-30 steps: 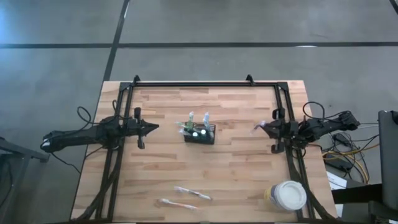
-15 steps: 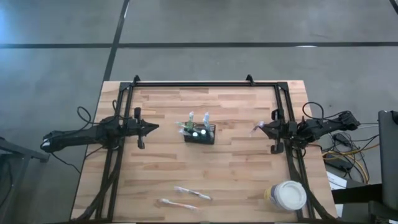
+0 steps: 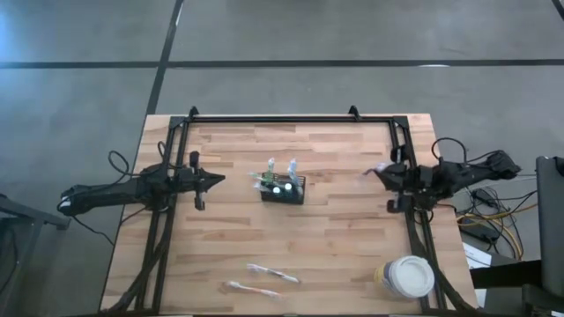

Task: Pick & Place toothbrushing station
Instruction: Put the top purple toothbrush into the wire organizer

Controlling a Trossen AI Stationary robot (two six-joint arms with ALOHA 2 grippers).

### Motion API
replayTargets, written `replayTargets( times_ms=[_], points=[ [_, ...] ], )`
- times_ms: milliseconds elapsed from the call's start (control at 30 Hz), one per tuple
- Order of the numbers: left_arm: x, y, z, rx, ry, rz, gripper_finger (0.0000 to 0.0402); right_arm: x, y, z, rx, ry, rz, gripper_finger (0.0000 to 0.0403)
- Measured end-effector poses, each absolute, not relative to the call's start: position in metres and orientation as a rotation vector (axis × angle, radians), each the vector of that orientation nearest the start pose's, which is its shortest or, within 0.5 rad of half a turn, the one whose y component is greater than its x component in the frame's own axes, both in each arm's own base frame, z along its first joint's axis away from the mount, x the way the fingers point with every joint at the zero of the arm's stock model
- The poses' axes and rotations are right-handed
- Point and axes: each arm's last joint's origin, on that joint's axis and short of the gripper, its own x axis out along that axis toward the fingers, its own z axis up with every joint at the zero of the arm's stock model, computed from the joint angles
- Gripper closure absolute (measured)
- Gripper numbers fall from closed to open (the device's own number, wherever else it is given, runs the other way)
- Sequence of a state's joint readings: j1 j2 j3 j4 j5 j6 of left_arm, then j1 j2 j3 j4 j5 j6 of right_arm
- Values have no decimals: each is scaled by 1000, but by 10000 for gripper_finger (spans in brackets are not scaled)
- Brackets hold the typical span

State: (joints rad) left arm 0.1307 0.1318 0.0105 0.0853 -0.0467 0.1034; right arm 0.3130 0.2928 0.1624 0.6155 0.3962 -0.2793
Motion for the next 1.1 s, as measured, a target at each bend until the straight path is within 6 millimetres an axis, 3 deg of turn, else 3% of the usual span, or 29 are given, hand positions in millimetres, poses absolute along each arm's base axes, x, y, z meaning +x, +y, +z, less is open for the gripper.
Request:
replayTargets(
  times_ms=[233, 467, 700, 1100],
  points=[
    [104, 15, 164, 106, 47, 175, 392, 140, 33, 299, -203, -359, -142, 394],
    [104, 15, 163, 104, 53, 175, 392, 204, 40, 328, -287, -301, -50, 395],
    [104, 15, 163, 104, 60, 174, 392, 255, 27, 307, -269, -278, 2, 395],
    [104, 15, 162, 109, 68, 173, 392, 279, 10, 239, -190, -266, -30, 395]
  ],
)
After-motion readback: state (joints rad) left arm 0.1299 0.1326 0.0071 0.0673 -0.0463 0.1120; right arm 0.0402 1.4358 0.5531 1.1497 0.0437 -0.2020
